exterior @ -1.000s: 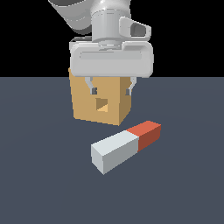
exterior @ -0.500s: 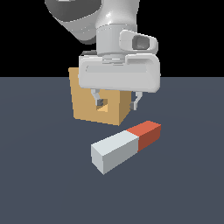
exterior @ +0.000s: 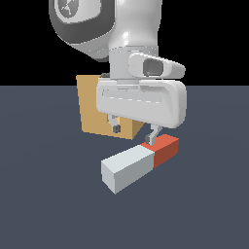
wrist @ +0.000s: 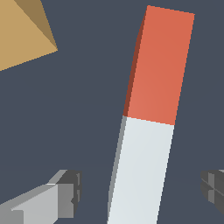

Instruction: Insert the peg into the horizontal hole in a box.

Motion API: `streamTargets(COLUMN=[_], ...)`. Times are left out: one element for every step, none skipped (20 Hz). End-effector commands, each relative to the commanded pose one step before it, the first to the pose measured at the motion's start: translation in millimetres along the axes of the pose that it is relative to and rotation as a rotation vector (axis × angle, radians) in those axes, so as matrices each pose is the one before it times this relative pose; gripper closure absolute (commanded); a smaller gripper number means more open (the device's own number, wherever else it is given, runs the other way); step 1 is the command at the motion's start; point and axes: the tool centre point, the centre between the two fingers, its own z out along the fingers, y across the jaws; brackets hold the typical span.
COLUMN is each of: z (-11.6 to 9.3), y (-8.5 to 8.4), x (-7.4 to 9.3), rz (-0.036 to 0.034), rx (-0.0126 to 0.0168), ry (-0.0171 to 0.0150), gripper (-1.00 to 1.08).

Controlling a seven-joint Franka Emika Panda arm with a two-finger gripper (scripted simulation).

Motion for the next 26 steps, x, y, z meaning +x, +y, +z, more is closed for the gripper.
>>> streamTargets(z=[6.31, 2.12, 1.92, 1.73, 1.53, 1.33, 1.13, 0.93, 0.72, 0.52, 0.31, 0.10, -0.37, 0.39, 1.16, 1.91, 2.67, 3.44, 4.16, 4.89, 5.59, 6.04, 5.37, 4.53, 3.70, 2.90], y=[3.86, 1.22, 1.10, 0.98, 0.86, 0.74, 0.63, 0.51, 0.40, 0.27, 0.19, 0.06, -0.33, -0.04, -0.11, 0.12, 0.05, -0.34, 0.11, -0.08, -0.06, -0.11, -0.11, 0.02, 0.03, -0.13], x=[-3.64, -1.25, -1.14, -1.03, -0.91, -0.79, -0.68, -0.55, -0.44, -0.30, -0.21, -0.07, 0.11, 0.02, 0.07, -0.20, -0.16, 0.19, -0.32, -0.20, -0.27, -0.24, -0.16, -0.17, -0.03, 0.29], rz=[0.06171, 0.01978, 0.01797, 0.01613, 0.01427, 0.01241, 0.01054, 0.00862, 0.00673, 0.00478, 0.00293, 0.00098, -0.00583, 0.00000, 0.00000, 0.00069, 0.00069, 0.00000, 0.00119, 0.00097, 0.00119, 0.00119, 0.00097, 0.00097, 0.00069, 0.00000], rx=[-0.00128, -0.00020, -0.00017, -0.00014, -0.00011, -0.00008, -0.00006, -0.00005, -0.00003, -0.00002, -0.00001, 0.00000, 0.00032, 0.00000, 0.00000, 0.00002, 0.00002, 0.00000, 0.00003, 0.00002, 0.00002, 0.00002, 0.00001, 0.00002, 0.00001, 0.00000], ry=[0.00063, 0.00012, 0.00012, 0.00012, 0.00011, 0.00010, 0.00009, 0.00008, 0.00006, 0.00005, 0.00003, 0.00001, -0.00053, 0.00000, 0.00000, 0.00006, 0.00005, 0.00000, 0.00009, 0.00007, 0.00008, 0.00008, 0.00007, 0.00007, 0.00007, 0.00000], gripper=[-0.92, -0.92, -0.92, -0.92, -0.92, -0.92, -0.92, -0.92, -0.92, -0.92, -0.92, -0.92, -0.92, -0.92, -0.92, -0.92, -0.92, -0.92, -0.92, -0.92, -0.92, -0.92, -0.92, -0.92, -0.92, -0.92])
